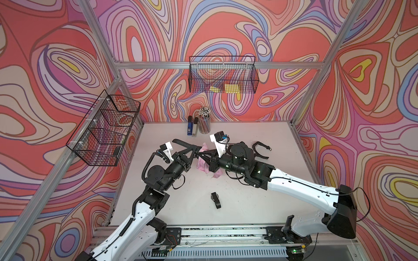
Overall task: Wipe the watch dial
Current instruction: Wipe the dirt from the watch dial.
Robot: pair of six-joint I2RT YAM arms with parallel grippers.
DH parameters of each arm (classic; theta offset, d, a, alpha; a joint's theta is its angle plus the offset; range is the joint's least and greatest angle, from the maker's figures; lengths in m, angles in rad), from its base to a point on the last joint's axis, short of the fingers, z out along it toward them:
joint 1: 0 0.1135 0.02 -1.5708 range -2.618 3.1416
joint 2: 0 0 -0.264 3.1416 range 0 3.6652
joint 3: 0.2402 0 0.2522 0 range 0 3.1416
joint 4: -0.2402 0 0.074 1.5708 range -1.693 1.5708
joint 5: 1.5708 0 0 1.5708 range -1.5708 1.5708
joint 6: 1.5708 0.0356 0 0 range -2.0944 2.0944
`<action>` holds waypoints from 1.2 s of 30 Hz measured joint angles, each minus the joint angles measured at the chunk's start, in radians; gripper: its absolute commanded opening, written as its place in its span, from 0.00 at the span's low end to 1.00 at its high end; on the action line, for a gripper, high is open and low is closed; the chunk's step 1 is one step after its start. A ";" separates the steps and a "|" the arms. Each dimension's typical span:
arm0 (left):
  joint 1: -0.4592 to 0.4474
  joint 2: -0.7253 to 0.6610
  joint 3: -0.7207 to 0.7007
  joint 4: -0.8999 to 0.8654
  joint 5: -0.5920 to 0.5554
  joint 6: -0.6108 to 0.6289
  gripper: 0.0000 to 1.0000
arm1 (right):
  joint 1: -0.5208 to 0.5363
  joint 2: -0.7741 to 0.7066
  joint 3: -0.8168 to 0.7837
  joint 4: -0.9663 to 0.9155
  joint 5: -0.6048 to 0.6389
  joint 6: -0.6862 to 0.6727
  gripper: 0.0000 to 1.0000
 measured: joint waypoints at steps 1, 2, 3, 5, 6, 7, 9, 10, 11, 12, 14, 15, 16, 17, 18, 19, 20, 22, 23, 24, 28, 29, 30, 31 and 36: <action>0.001 0.001 0.000 -0.001 0.003 0.000 0.00 | 0.001 -0.003 -0.008 0.006 0.003 0.002 0.00; 0.001 0.002 0.000 -0.003 0.007 0.000 0.00 | 0.002 -0.007 -0.016 0.010 0.005 0.005 0.00; 0.001 0.003 0.000 -0.004 0.011 0.000 0.00 | 0.003 -0.010 -0.024 0.014 0.007 0.009 0.00; 0.001 0.003 0.000 -0.005 0.019 0.001 0.00 | 0.005 -0.017 -0.040 0.025 0.010 0.016 0.00; 0.001 0.003 0.000 -0.005 0.023 0.001 0.00 | 0.005 -0.020 -0.046 0.031 0.011 0.018 0.00; 0.001 0.005 0.000 -0.005 0.028 0.001 0.00 | 0.006 -0.024 -0.052 0.034 0.011 0.019 0.00; 0.001 0.008 0.000 -0.005 0.034 0.000 0.00 | 0.005 -0.025 -0.053 0.032 0.014 0.020 0.00; 0.001 0.009 0.000 -0.005 0.034 -0.001 0.00 | 0.005 -0.025 -0.053 0.031 0.014 0.020 0.00; 0.001 0.009 0.000 -0.005 0.034 0.000 0.00 | 0.003 -0.025 -0.053 0.030 0.013 0.020 0.00; 0.001 0.009 0.000 -0.005 0.034 0.000 0.00 | 0.000 -0.025 -0.053 0.030 0.008 0.020 0.00; 0.001 0.008 0.000 -0.005 0.034 0.000 0.00 | -0.013 -0.025 -0.053 0.029 -0.010 0.021 0.00; 0.001 0.008 0.000 -0.005 0.034 0.000 0.00 | -0.022 -0.024 -0.054 0.028 -0.022 0.023 0.00; 0.001 0.006 0.000 -0.005 0.032 0.000 0.00 | -0.034 -0.024 -0.054 0.026 -0.038 0.025 0.00; 0.001 0.004 0.000 -0.005 0.031 0.000 0.00 | -0.045 -0.024 -0.056 0.024 -0.051 0.027 0.00; 0.001 0.000 0.000 -0.005 0.029 0.000 0.00 | -0.060 -0.022 -0.059 0.021 -0.067 0.028 0.00; 0.001 -0.006 0.000 -0.006 0.027 0.000 0.00 | -0.076 -0.018 -0.059 0.019 -0.081 0.029 0.00; 0.001 -0.010 0.000 -0.009 0.026 0.001 0.00 | -0.088 -0.014 -0.059 0.019 -0.093 0.029 0.00; 0.001 -0.017 0.000 -0.025 0.022 0.003 0.00 | -0.103 -0.003 -0.050 0.010 -0.120 0.027 0.00; 0.001 -0.018 0.000 -0.030 0.020 0.003 0.00 | -0.105 0.005 -0.040 0.000 -0.127 0.023 0.00; 0.002 -0.019 0.000 -0.034 0.015 0.003 0.00 | -0.107 0.012 -0.026 -0.013 -0.131 0.019 0.00; 0.008 -0.024 0.000 -0.033 0.004 0.000 0.00 | -0.111 0.038 0.037 -0.077 -0.145 -0.004 0.00; 0.008 -0.027 0.000 -0.032 0.002 -0.001 0.00 | -0.111 0.042 0.054 -0.096 -0.149 -0.010 0.00; 0.008 -0.032 0.000 -0.028 -0.002 -0.001 0.00 | -0.112 0.046 0.073 -0.116 -0.153 -0.016 0.00; 0.008 -0.037 -0.004 -0.018 -0.003 -0.002 0.00 | -0.112 0.048 0.090 -0.134 -0.156 -0.022 0.00; 0.008 -0.064 -0.029 0.014 -0.001 -0.014 0.00 | -0.089 0.053 0.180 -0.262 -0.131 -0.070 0.00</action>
